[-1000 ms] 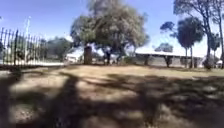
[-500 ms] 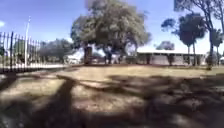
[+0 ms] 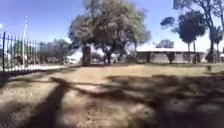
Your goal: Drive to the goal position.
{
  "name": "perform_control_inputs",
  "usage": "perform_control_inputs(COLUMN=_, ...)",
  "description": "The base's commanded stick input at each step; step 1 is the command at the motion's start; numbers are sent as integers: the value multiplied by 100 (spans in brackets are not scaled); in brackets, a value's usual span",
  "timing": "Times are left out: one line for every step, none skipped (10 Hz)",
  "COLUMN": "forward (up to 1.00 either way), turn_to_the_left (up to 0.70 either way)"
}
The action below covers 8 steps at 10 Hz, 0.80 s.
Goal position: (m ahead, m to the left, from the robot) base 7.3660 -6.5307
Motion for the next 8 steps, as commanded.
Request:
perform_control_inputs(forward=70, turn_to_the_left=0)
perform_control_inputs(forward=70, turn_to_the_left=0)
perform_control_inputs(forward=70, turn_to_the_left=0)
perform_control_inputs(forward=70, turn_to_the_left=0)
perform_control_inputs(forward=70, turn_to_the_left=0)
perform_control_inputs(forward=70, turn_to_the_left=0)
perform_control_inputs(forward=70, turn_to_the_left=0)
perform_control_inputs(forward=70, turn_to_the_left=0)
